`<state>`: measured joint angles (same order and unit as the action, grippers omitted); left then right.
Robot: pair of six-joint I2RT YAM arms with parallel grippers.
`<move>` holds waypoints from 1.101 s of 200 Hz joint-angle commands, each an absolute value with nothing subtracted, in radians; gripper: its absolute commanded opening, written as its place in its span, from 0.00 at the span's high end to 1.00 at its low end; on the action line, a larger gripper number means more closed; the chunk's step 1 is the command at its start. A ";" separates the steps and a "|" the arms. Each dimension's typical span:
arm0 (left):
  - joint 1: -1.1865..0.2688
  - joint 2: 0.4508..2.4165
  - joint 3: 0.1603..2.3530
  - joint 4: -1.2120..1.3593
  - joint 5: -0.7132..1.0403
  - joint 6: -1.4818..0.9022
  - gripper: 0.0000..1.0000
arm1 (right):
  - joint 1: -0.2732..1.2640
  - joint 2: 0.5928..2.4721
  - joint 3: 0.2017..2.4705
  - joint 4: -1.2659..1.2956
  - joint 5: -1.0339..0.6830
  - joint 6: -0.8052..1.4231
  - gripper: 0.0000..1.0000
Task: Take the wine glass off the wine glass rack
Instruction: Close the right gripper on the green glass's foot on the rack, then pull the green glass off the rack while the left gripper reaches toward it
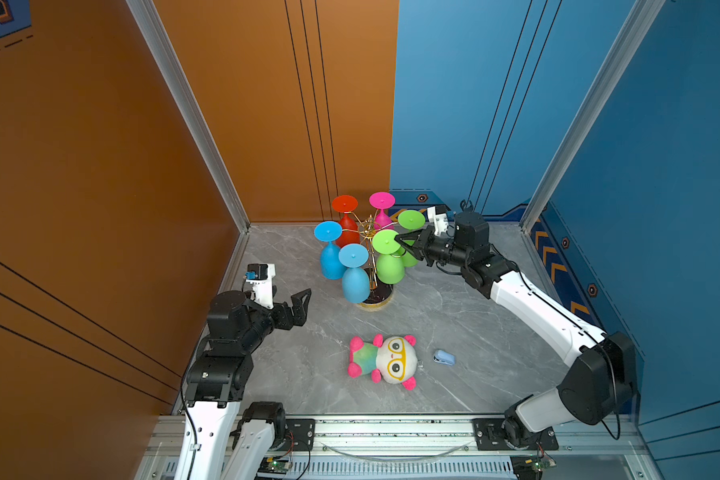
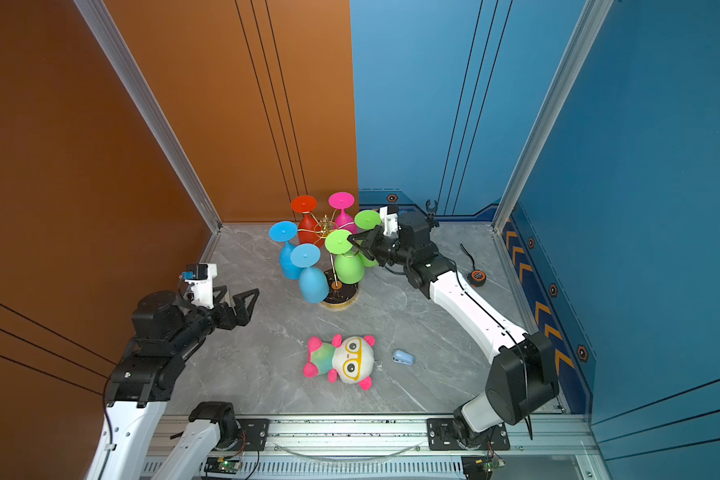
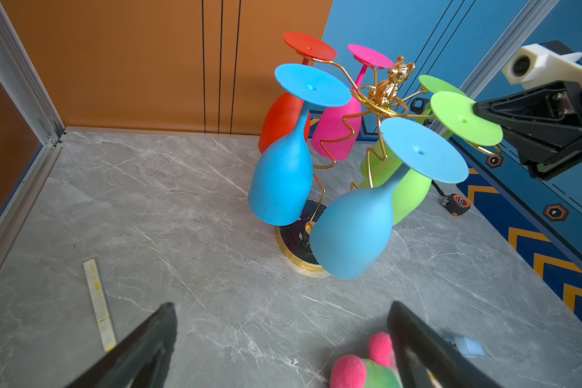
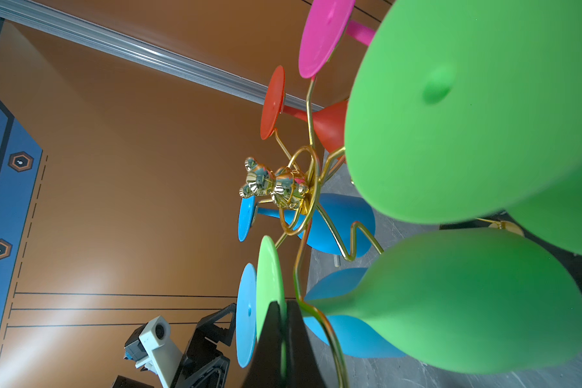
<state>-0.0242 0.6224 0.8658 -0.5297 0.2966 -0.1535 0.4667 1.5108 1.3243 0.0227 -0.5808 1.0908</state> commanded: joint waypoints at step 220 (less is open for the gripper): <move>-0.023 0.625 0.956 -0.542 0.753 -0.288 0.01 | 0.506 1.306 1.342 -0.390 -0.639 0.649 1.00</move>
